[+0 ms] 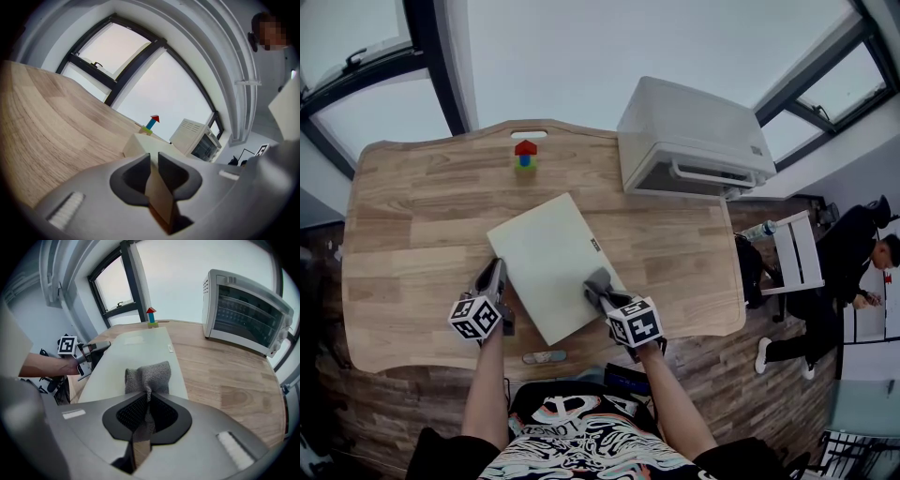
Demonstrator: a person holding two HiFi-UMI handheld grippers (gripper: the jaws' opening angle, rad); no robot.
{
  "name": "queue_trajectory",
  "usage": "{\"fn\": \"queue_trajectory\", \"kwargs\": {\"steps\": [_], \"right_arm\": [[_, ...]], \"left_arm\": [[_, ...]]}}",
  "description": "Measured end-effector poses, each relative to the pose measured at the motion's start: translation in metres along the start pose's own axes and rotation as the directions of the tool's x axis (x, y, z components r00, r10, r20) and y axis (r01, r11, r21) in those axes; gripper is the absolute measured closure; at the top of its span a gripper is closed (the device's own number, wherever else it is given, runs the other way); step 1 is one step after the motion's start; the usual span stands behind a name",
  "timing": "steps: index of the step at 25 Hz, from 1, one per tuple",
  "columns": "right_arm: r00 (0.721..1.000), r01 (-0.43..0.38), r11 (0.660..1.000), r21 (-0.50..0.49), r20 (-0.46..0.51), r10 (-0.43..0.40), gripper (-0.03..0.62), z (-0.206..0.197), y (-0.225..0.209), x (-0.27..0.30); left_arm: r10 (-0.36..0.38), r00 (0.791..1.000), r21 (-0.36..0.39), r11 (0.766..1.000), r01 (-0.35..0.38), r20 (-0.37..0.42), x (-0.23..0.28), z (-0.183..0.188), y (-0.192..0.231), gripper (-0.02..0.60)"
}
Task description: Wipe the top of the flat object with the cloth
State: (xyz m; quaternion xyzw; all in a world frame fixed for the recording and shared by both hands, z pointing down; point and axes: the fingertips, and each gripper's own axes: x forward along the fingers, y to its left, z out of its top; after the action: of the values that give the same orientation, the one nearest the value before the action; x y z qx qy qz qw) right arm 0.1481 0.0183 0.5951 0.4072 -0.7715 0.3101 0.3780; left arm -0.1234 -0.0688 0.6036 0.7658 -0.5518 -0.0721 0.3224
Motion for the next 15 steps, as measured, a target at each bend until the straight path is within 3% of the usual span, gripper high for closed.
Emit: {"fn": "queue_trajectory", "kwargs": {"steps": [9,15], "right_arm": [[0.999,0.04,0.999,0.026,0.018,-0.041,0.574,0.001,-0.014,-0.003],[0.999,0.024,1.0,0.0,-0.022,-0.024,0.574,0.002,-0.014,-0.001]], "left_arm": [[-0.007,1.0,-0.003,1.0,0.007,-0.002,0.0,0.001,0.0,0.471],[-0.007,1.0,-0.003,1.0,0.007,0.004,-0.001,0.002,-0.001,0.476]]}}
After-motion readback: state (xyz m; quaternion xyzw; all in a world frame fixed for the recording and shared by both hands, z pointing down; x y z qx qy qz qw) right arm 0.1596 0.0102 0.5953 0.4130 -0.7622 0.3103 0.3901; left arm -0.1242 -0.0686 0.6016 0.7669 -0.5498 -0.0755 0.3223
